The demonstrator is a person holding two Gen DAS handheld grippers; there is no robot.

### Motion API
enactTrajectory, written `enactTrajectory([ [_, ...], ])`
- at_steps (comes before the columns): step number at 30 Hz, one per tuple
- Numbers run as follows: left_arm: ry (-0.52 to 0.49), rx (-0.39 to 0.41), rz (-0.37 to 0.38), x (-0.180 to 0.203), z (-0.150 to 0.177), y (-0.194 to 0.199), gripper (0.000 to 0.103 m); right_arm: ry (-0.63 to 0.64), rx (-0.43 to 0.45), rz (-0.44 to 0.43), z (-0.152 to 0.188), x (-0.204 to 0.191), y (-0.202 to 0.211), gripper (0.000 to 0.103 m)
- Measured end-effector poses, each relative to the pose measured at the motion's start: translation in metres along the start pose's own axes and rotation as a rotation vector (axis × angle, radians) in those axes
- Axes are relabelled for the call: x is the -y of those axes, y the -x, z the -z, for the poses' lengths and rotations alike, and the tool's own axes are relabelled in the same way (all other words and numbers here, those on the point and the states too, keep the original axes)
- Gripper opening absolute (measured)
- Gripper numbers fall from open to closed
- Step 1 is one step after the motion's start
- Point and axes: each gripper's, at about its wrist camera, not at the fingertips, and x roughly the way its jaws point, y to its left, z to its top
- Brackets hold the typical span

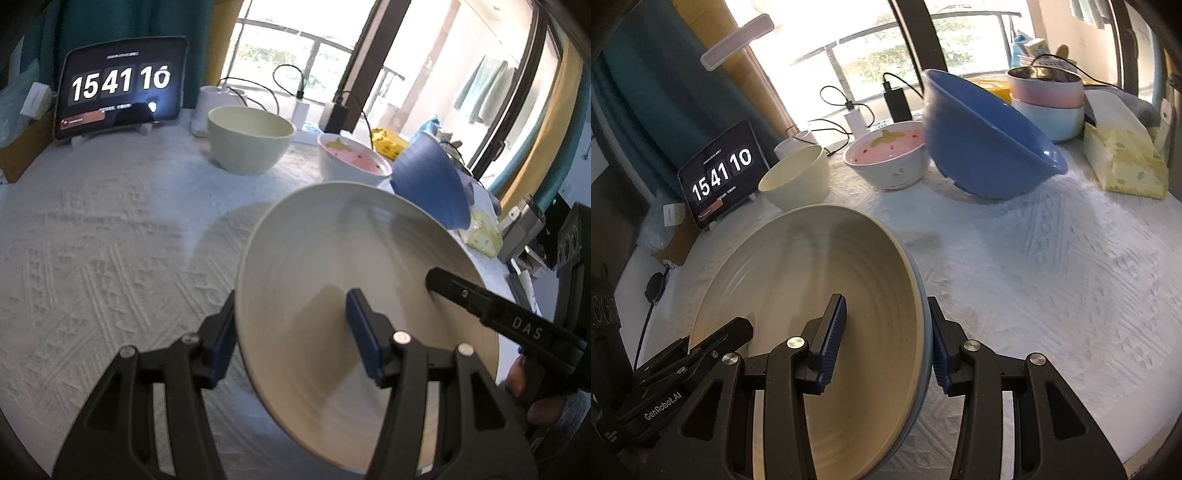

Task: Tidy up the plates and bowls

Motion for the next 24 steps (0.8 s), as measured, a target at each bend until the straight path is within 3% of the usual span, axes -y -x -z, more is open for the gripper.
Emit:
enactTrajectory([
  [24, 0.093, 0.024, -0.046, -0.071, -0.015, 0.001, 0.058, 0.091, -0.047, -0.027, -0.019, -0.066, -0.047, 0.045],
])
